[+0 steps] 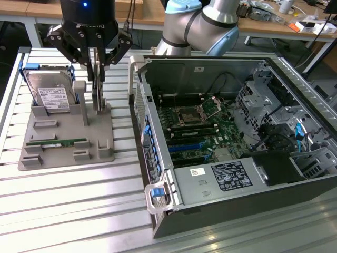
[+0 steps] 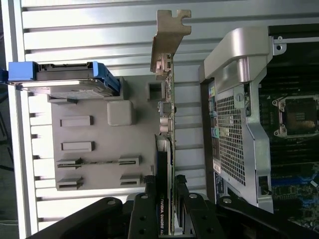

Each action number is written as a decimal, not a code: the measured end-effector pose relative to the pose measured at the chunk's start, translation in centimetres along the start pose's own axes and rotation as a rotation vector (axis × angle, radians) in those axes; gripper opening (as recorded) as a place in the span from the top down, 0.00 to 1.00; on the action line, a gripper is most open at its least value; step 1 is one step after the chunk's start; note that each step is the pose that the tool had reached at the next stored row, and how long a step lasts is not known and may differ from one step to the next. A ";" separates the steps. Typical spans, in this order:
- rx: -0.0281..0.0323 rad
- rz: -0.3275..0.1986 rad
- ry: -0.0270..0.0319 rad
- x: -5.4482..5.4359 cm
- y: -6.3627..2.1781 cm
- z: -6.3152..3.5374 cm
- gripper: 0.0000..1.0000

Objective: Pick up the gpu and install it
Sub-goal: 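Pick up the gpu and move the gpu toward the slot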

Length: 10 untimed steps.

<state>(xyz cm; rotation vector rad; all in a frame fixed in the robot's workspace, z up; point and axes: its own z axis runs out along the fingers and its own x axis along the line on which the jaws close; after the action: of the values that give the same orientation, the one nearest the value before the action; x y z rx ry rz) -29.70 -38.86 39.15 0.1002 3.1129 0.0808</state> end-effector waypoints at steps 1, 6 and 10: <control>0.0000 0.000 0.0001 0.0 0.00 -0.04 0.74; 0.0000 0.000 0.0001 0.0 0.03 -0.52 0.74; 0.0000 0.000 0.0000 0.0 0.04 -0.83 0.74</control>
<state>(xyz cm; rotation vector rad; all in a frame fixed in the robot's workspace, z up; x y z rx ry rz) -29.70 -38.86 39.98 0.1002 3.1130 0.0808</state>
